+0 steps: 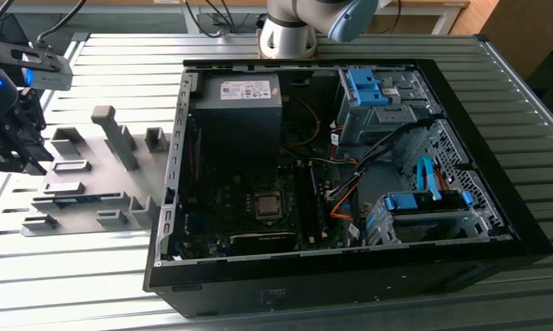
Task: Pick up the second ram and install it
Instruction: 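Pick up the second ram and move it above second insertion slot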
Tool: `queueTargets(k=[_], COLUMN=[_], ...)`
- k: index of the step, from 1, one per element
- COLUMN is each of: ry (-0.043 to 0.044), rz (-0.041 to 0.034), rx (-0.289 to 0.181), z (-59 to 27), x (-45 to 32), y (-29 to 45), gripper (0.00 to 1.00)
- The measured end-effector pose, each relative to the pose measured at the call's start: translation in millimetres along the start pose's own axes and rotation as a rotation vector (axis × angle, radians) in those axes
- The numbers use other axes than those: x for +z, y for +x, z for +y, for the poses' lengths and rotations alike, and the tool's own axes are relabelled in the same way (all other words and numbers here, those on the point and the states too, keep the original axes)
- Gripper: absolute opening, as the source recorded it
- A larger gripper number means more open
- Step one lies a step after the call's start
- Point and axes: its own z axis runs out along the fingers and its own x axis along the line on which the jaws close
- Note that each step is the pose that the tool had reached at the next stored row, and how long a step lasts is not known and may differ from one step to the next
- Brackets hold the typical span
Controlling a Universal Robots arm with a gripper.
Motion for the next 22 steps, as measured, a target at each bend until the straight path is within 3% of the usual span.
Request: queueTargets(k=[8, 22], ry=[0.0003, 0.0001], rz=[-0.0003, 0.0001], rx=[0.0, -0.003], z=[-0.1, -1.4], x=[1.9, 20.0], y=[0.0, 5.6], gripper=[0.32, 0.32])
